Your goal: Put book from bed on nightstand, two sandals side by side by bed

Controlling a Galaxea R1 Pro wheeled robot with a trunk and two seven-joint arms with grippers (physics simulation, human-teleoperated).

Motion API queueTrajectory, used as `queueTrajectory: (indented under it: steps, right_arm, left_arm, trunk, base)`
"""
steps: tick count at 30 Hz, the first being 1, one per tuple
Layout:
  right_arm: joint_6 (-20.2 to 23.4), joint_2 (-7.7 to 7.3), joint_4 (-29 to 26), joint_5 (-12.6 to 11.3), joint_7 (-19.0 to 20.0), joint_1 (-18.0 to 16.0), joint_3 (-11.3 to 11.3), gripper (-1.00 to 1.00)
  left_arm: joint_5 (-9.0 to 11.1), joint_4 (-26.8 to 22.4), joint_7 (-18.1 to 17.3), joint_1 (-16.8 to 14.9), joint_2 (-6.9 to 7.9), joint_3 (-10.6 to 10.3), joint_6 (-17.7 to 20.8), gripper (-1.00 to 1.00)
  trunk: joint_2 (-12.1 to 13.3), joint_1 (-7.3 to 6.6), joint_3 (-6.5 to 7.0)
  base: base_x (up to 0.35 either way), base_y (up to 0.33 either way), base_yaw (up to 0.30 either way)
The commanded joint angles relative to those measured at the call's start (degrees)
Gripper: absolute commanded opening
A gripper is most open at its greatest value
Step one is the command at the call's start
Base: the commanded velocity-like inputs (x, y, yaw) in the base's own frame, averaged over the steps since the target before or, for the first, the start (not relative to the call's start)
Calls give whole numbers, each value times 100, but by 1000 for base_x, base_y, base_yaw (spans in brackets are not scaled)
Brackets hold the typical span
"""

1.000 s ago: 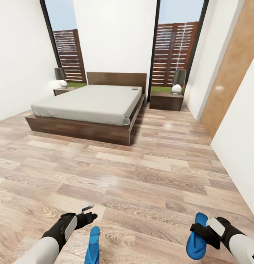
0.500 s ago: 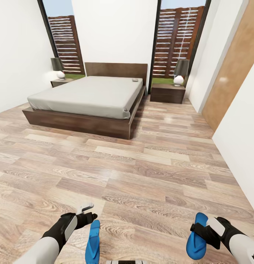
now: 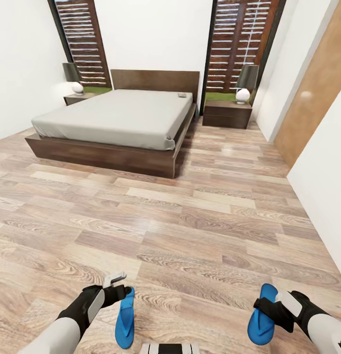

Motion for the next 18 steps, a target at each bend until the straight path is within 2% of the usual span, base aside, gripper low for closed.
queueTrajectory:
  steps: [1, 6, 12, 13, 16, 18]
  right_arm:
    - [29, 0, -15, -50, -41, -1, -19, -100]
    - [37, 0, -17, -48, -23, 0, -18, -100]
    - [46, -7, -17, -49, -18, -4, -22, -100]
    - [48, -8, -17, -51, 1, -4, -24, -100]
    - [49, -15, -17, -51, 96, -2, -28, -100]
    - [49, -57, -17, -54, 293, -3, -34, -100]
  left_arm:
    - [44, -12, -4, 0, -4, 31, 45, 100]
    - [50, -152, -3, -21, 33, 33, 250, 100]
    - [35, -810, 16, -108, 56, 27, 1325, 100]
    - [27, -1091, 35, -200, 86, 26, 1764, 100]
    - [26, -1213, 46, -283, 114, 26, 1987, 100]
    - [23, -1277, 49, -376, 129, 25, 2115, 100]
  trunk:
    - [-3, 1, -27]
    - [-10, 14, -138]
    - [-18, 30, -271]
    - [-20, 32, -293]
    - [-24, 40, -360]
    - [-26, 45, -404]
  base:
    - [0, 0, 0]
    - [0, 0, 0]
    - [0, 0, 0]
    - [0, 0, 0]
    - [0, 0, 0]
    - [0, 0, 0]
